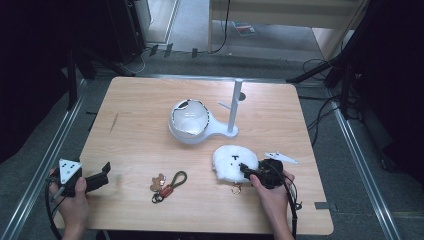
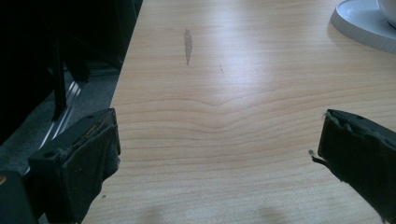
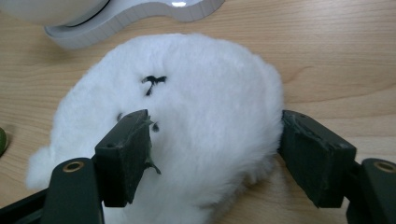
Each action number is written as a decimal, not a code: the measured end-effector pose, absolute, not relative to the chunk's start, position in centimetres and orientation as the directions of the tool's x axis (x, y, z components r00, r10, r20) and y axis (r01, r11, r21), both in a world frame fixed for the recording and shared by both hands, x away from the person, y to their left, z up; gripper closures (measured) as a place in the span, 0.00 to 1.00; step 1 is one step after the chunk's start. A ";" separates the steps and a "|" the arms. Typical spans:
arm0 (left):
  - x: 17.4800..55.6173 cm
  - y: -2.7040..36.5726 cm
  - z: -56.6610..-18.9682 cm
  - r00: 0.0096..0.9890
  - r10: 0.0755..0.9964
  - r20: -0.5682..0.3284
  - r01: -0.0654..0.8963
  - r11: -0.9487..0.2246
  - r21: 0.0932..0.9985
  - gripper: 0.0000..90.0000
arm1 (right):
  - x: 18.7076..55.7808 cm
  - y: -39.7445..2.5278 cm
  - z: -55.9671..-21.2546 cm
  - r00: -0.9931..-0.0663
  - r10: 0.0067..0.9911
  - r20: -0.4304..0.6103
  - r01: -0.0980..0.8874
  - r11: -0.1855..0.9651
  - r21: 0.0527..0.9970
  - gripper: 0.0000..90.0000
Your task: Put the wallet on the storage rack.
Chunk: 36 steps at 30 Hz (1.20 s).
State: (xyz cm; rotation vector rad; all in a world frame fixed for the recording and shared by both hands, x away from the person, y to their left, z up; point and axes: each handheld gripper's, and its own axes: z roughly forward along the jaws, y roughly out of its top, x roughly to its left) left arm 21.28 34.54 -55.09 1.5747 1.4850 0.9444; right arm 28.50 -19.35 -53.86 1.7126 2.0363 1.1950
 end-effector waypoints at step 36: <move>21.3 34.6 -55.1 0.051 0.999 0.013 0.443 -0.034 0.896 0.00 | 26.4 -17.4 -51.1 -0.386 0.883 0.265 0.606 0.027 0.795 0.89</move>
